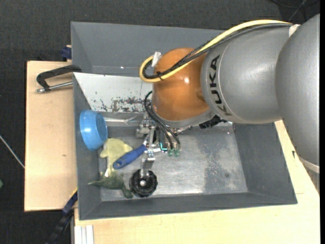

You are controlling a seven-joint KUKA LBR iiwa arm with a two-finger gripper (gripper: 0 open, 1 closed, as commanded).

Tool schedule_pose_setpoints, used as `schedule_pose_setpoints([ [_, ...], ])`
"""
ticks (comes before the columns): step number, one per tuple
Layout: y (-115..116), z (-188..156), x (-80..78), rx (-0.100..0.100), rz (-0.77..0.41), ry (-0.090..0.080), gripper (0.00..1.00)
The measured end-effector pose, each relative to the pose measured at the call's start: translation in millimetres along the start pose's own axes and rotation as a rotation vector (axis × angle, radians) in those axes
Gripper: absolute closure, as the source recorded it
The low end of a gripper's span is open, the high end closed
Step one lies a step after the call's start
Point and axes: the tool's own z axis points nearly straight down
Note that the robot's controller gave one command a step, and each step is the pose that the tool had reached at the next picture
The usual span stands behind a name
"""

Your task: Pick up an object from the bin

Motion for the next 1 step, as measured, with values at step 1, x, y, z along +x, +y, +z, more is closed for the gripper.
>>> schedule_pose_setpoints([
  [1, 32.4, 71.3, -30.7, 0.0, -0.241, -0.01, 0.0],
])
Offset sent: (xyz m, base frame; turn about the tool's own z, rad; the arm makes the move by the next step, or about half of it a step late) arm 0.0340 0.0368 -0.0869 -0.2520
